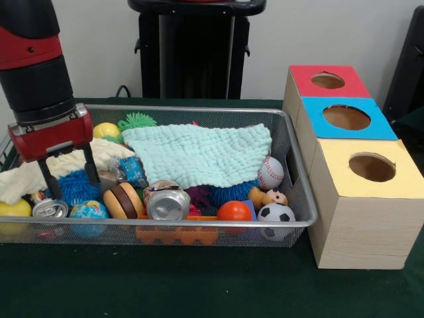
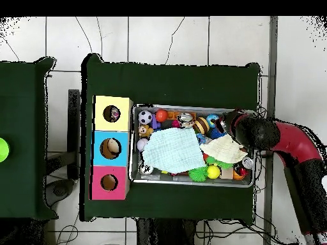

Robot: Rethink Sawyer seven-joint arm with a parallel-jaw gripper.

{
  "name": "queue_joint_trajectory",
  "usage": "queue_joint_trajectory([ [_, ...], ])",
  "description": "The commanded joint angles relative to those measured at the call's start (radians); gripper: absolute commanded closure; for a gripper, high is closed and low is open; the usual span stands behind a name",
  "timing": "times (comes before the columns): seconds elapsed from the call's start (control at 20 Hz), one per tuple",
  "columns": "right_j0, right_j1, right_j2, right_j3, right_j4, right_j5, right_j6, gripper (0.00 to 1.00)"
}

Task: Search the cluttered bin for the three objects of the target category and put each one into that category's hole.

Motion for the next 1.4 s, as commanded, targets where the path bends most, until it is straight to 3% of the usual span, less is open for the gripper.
queue_joint_trajectory([
  [0.05, 0.006, 0.034, -0.053, 0.015, -0.030, 0.034, -0.056, 0.00],
  [0.25, -0.032, 0.037, -0.070, 0.050, -0.038, 0.022, -0.059, 0.00],
  [0.5, -0.075, -0.016, -0.083, 0.116, -0.040, 0.010, -0.041, 0.00],
  [0.85, -0.103, -0.043, -0.082, 0.135, -0.033, 0.038, -0.055, 0.00],
  [1.4, -0.119, -0.017, -0.093, 0.177, -0.072, -0.033, -0.040, 0.00],
])
